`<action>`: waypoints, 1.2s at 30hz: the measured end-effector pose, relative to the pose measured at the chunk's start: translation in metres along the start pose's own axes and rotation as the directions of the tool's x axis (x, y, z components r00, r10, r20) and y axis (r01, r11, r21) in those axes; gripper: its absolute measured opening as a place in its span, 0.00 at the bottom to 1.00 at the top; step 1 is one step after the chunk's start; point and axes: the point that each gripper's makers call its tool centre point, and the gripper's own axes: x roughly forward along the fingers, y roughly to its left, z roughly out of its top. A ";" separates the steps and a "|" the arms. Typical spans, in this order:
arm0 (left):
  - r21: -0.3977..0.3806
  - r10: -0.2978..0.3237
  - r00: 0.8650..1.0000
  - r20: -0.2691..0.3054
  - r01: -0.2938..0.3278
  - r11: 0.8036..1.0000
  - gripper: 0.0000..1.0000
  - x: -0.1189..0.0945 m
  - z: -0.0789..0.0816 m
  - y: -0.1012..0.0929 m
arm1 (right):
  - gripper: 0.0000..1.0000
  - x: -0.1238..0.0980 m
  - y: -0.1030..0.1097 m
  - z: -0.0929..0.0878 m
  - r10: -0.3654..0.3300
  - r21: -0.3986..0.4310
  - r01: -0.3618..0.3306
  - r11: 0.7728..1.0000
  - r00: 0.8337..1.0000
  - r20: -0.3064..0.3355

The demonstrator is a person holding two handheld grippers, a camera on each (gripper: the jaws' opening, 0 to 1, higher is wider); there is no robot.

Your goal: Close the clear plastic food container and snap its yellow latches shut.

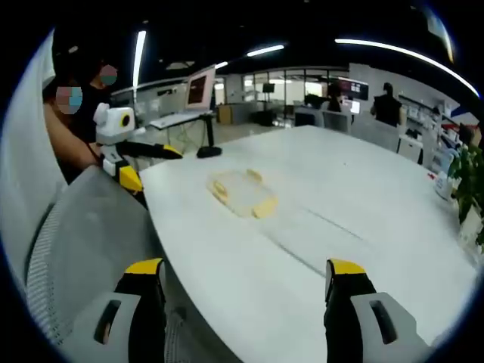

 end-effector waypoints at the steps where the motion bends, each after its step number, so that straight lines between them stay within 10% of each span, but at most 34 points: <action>1: 0.000 -0.001 1.000 -0.002 0.001 1.000 0.93 0.000 0.000 0.000 | 0.88 0.000 0.000 0.000 0.000 0.000 0.000 1.000 1.000 0.000; 36: 0.009 -0.018 1.000 -0.017 0.018 1.000 0.92 0.002 0.001 -0.002 | 0.87 0.002 -0.003 0.003 0.009 -0.012 -0.009 1.000 1.000 -0.012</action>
